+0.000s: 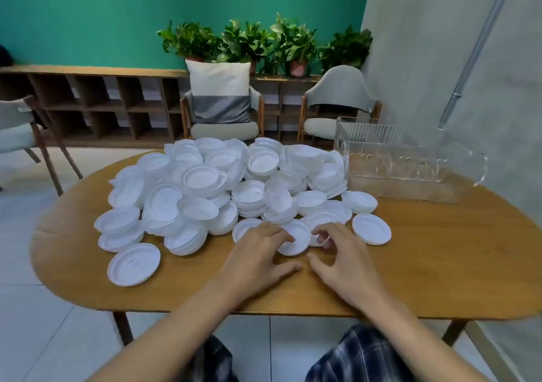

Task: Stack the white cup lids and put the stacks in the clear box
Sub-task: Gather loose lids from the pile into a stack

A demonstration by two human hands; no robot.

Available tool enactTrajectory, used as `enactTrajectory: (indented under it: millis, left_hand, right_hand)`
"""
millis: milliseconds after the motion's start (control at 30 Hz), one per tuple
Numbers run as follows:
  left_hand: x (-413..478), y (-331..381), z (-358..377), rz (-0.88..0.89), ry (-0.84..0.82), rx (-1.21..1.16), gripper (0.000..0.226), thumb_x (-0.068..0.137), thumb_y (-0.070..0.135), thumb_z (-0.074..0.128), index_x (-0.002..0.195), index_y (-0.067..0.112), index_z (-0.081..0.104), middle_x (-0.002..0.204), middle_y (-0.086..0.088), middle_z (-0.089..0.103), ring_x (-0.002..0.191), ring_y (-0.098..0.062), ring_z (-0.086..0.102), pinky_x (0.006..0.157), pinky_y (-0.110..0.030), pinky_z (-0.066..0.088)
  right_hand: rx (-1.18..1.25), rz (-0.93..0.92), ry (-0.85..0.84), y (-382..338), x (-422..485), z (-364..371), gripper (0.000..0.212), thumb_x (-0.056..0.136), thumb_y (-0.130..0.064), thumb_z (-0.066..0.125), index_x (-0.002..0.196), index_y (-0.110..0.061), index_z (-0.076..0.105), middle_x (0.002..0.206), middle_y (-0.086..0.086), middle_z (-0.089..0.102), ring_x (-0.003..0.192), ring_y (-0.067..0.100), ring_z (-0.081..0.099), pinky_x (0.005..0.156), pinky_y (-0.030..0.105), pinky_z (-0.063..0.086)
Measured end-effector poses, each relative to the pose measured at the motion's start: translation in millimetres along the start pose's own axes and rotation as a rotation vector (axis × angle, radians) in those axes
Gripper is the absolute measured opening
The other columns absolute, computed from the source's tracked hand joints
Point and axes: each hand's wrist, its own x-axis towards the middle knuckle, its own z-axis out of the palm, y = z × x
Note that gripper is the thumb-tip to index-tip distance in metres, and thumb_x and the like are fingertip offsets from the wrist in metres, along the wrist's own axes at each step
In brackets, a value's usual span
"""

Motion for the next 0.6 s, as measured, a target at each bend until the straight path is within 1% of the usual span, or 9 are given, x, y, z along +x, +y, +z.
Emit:
enactTrajectory:
  millis: [67, 167, 200, 267, 333, 400, 467, 500, 600]
  left_hand:
    - [3.2, -2.4, 8.4, 0.011, 0.053, 0.002, 0.038, 0.087, 0.052, 0.079, 0.111, 0.024, 0.074, 0.109, 0.011, 0.072, 0.102, -0.011, 0.06, 0.081, -0.032, 0.051]
    - [2.6, -3.0, 17.3, 0.049, 0.117, -0.007, 0.019, 0.091, 0.038, 0.078, 0.102, 0.023, 0.074, 0.099, 0.012, 0.071, 0.088, -0.011, 0.061, 0.073, -0.036, 0.052]
    - [2.3, -2.5, 17.3, 0.063, 0.135, -0.011, 0.013, 0.093, 0.033, 0.077, 0.1, 0.022, 0.073, 0.097, 0.012, 0.07, 0.087, -0.01, 0.061, 0.073, -0.033, 0.051]
    - [0.7, -2.9, 16.0, 0.044, 0.203, -0.026, 0.01, 0.096, 0.029, 0.074, 0.101, 0.022, 0.071, 0.093, 0.013, 0.069, 0.085, -0.006, 0.061, 0.074, -0.023, 0.047]
    - [-1.7, 1.5, 10.8, -0.031, 0.24, -0.136, 0.012, 0.094, 0.031, 0.072, 0.1, 0.021, 0.069, 0.088, 0.017, 0.066, 0.08, 0.0, 0.059, 0.072, -0.011, 0.041]
    - [-3.3, 5.7, 4.9, -0.09, 0.261, -0.287, 0.01, 0.09, 0.024, 0.076, 0.095, 0.022, 0.069, 0.082, 0.018, 0.066, 0.076, 0.003, 0.061, 0.071, -0.005, 0.042]
    - [-3.2, 10.4, -1.7, -0.194, 0.265, -0.482, 0.024, 0.084, 0.008, 0.082, 0.094, 0.027, 0.068, 0.085, 0.017, 0.072, 0.08, 0.001, 0.07, 0.073, -0.009, 0.05]
    - [-2.7, 10.7, -4.1, -0.264, 0.257, -0.598, 0.031, 0.083, 0.003, 0.082, 0.096, 0.027, 0.068, 0.09, 0.016, 0.075, 0.083, -0.003, 0.073, 0.075, -0.013, 0.055]
    - [-0.2, 8.5, -10.2, -0.431, 0.185, -0.888, 0.041, 0.086, -0.004, 0.079, 0.113, 0.021, 0.06, 0.102, 0.004, 0.08, 0.092, -0.017, 0.079, 0.078, -0.03, 0.063]
  right_hand:
    - [0.058, 0.036, 0.026, 2.5, 1.0, 2.9, 0.035, 0.081, -0.021, 0.084, 0.109, -0.03, 0.064, 0.096, -0.019, 0.061, 0.096, 0.004, 0.059, 0.077, 0.012, 0.045]
    - [0.092, 0.045, 0.047, 7.7, -0.4, 10.9, 0.034, 0.082, -0.019, 0.084, 0.102, -0.032, 0.061, 0.094, -0.016, 0.065, 0.097, 0.008, 0.062, 0.076, 0.013, 0.046]
    - [0.096, 0.045, 0.064, 7.7, 0.0, 13.0, 0.034, 0.082, -0.02, 0.085, 0.101, -0.033, 0.06, 0.094, -0.016, 0.066, 0.096, 0.009, 0.063, 0.075, 0.013, 0.047]
    - [0.124, 0.06, 0.105, 7.0, 0.8, 16.9, 0.034, 0.083, -0.02, 0.086, 0.101, -0.033, 0.061, 0.095, -0.017, 0.067, 0.095, 0.01, 0.065, 0.074, 0.016, 0.049]
    - [0.153, 0.077, 0.127, 6.4, 1.8, 21.0, 0.035, 0.083, -0.022, 0.085, 0.106, -0.034, 0.061, 0.097, -0.017, 0.068, 0.096, 0.01, 0.067, 0.076, 0.021, 0.053]
    - [0.203, 0.097, 0.122, 6.4, 3.4, 23.3, 0.039, 0.084, -0.027, 0.083, 0.115, -0.036, 0.062, 0.106, -0.018, 0.07, 0.1, 0.008, 0.068, 0.078, 0.025, 0.056]
    - [0.26, 0.102, 0.094, 5.2, 4.7, 24.1, 0.049, 0.084, -0.029, 0.084, 0.127, -0.035, 0.061, 0.117, -0.021, 0.068, 0.107, 0.007, 0.068, 0.083, 0.026, 0.059]
    - [0.285, 0.091, 0.069, 4.2, 5.0, 24.7, 0.055, 0.084, -0.028, 0.085, 0.132, -0.034, 0.06, 0.122, -0.023, 0.067, 0.111, 0.006, 0.068, 0.086, 0.026, 0.059]
    - [0.347, 0.064, -0.03, -1.4, 5.7, 27.7, 0.073, 0.082, -0.027, 0.089, 0.145, -0.034, 0.054, 0.132, -0.023, 0.064, 0.122, 0.004, 0.064, 0.095, 0.024, 0.057]
